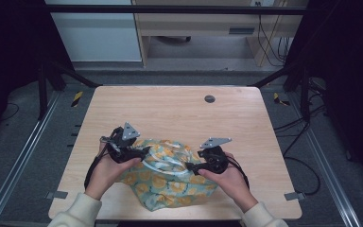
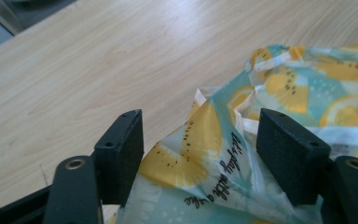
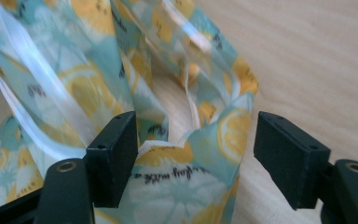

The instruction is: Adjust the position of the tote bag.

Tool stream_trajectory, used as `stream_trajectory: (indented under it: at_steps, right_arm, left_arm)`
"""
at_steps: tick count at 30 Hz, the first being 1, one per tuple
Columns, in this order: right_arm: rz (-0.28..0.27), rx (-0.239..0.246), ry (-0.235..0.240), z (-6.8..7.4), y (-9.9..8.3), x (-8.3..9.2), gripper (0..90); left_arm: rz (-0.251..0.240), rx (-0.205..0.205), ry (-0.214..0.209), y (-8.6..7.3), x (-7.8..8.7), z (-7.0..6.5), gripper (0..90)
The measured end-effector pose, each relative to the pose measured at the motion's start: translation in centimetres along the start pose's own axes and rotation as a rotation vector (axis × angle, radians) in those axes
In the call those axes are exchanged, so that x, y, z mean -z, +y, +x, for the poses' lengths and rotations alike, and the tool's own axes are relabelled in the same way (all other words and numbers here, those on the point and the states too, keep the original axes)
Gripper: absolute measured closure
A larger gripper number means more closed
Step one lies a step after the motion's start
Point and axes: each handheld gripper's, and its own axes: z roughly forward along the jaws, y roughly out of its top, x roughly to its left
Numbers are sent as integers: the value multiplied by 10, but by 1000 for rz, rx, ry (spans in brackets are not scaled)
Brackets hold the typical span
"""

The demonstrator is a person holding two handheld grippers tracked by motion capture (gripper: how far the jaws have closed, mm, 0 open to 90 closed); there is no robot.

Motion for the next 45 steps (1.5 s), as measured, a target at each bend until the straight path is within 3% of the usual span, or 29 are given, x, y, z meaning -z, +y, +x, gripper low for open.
stream_trajectory:
  at_steps: [5,9,11,13,15,18,23,29,31,36,38,42,45]
  right_arm:
    - [37,-6,32,2,-8,-6,357]
    - [53,5,53,4,-11,-5,586]
    - [54,22,52,5,-13,-5,706]
    - [40,26,49,5,-14,-4,747]
    - [25,42,39,6,-13,-2,732]
    - [-3,54,7,6,-10,1,718]
    - [-67,72,-7,5,-2,12,879]
    - [-174,124,-44,11,7,32,861]
    - [-217,143,-42,15,9,39,869]
    - [-284,201,-20,25,7,56,863]
    - [-288,221,-1,30,5,58,869]
    - [-297,255,30,39,-3,64,882]
    - [-310,268,53,43,-9,65,884]
  left_arm:
    - [9,-3,-29,-5,2,0,440]
    - [4,-22,-53,-7,4,-5,629]
    - [4,-36,-44,-7,5,-6,705]
    - [-19,-35,-36,-7,6,-8,761]
    - [-29,-46,-29,-6,8,-8,823]
    - [-80,-34,-11,-4,13,-8,850]
    - [-164,-19,17,-2,26,-8,878]
    - [-265,1,23,-5,46,-10,897]
    - [-292,-20,24,-8,52,-11,900]
    - [-306,-27,-5,-21,63,-14,900]
    - [-305,-20,-17,-27,66,-15,900]
    - [-347,-12,-79,-46,69,-17,900]
    - [-356,-9,-95,-59,69,-19,900]
